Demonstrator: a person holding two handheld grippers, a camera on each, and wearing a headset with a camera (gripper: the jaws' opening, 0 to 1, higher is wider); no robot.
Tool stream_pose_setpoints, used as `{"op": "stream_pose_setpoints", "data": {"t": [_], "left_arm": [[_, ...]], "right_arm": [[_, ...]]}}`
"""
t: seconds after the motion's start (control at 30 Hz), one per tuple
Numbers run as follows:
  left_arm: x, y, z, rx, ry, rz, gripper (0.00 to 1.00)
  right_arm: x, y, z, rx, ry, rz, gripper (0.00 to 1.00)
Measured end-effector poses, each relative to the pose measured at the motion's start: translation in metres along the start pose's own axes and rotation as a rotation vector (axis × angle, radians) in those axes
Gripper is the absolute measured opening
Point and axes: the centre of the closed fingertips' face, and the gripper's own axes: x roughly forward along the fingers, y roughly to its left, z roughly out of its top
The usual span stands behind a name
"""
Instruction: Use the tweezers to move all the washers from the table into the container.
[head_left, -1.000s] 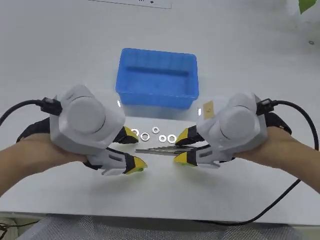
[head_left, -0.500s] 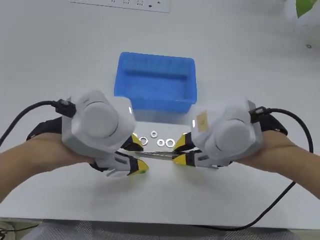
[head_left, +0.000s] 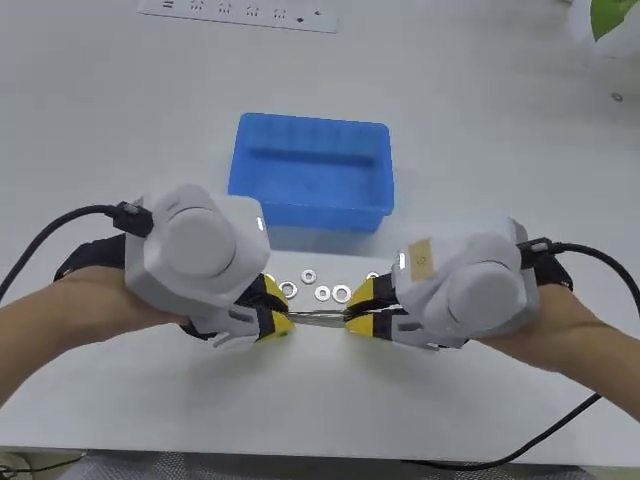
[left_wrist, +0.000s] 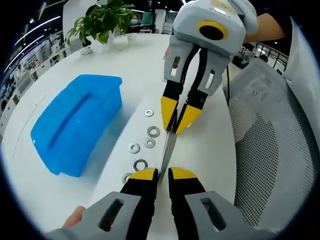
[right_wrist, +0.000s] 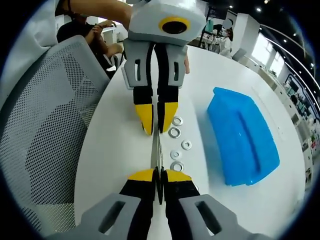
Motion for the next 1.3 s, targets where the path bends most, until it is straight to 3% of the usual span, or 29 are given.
{"op": "stream_pose_setpoints", "data": {"t": [0.3,0.4,0.53,0.67,0.83,1.03,1.2,1.3], "left_arm": [[0.001,0.003,0.0,0.041,0.007,0.016,0.08],[-0.001,0.003,-0.001,0.002,-0.018,0.001,0.08],[-0.005,-0.003,-0.005,0.069,0.022,-0.017,0.07],[-0.014,-0.004,-0.004,0.097,0.024,-0.02,0.06],[-0.034,-0.007,0.006,0.094,-0.014,-0.036,0.06],[-0.06,-0.011,0.027,0.073,-0.09,-0.047,0.06],[-0.06,-0.012,0.028,0.071,-0.09,-0.045,0.06],[-0.06,-0.013,0.033,0.049,-0.112,-0.044,0.06]], "right_arm": [[-0.002,0.002,0.006,0.028,-0.034,-0.017,0.07],[-0.003,0.002,0.007,0.027,-0.041,-0.018,0.07],[0.0,0.006,0.012,0.007,-0.05,-0.012,0.07],[0.003,0.006,0.014,0.014,-0.068,-0.008,0.07],[0.006,0.006,0.019,0.017,-0.093,-0.001,0.07],[0.008,0.005,0.033,0.053,-0.187,-0.001,0.07],[0.009,0.006,0.034,0.056,-0.217,-0.005,0.07],[0.007,0.005,0.034,0.075,-0.244,-0.007,0.07]]}}
